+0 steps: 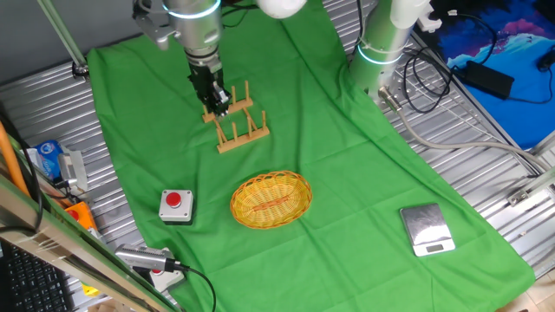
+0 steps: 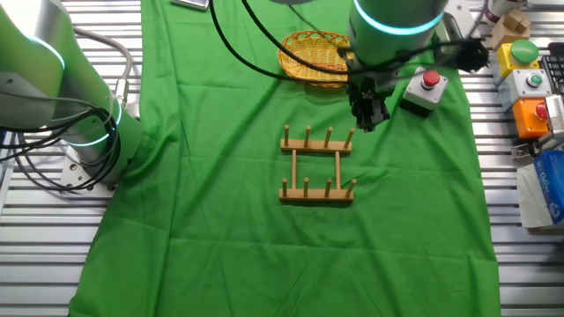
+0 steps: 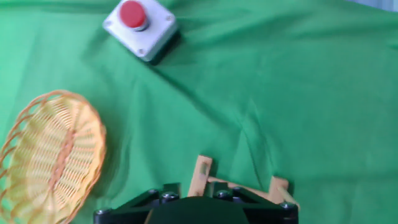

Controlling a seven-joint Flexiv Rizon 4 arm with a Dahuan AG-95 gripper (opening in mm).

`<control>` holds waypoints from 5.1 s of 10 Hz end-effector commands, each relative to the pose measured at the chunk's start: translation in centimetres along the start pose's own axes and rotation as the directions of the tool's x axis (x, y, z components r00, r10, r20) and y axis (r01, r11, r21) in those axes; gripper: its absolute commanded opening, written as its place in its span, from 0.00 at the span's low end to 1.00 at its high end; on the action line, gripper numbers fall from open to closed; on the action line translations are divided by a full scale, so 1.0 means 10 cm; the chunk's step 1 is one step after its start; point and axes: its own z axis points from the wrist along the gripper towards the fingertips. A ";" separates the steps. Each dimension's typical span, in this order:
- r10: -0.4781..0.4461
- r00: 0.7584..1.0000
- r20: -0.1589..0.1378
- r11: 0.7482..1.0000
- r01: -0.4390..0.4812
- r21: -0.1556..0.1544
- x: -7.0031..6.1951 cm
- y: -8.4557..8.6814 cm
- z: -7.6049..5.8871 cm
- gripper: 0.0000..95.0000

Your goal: Put the dish on the dish rack

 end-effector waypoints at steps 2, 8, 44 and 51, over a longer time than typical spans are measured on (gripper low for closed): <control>-0.055 0.998 -0.013 0.998 0.055 -0.014 0.01 0.01 0.00 0.00; -0.062 0.998 -0.028 0.998 0.062 -0.006 0.01 0.01 0.00 0.00; 0.148 0.989 0.018 0.989 -0.147 -0.032 -0.60 2.57 1.01 0.00; 0.121 0.993 0.014 0.992 -0.120 -0.035 -0.58 2.58 1.02 0.00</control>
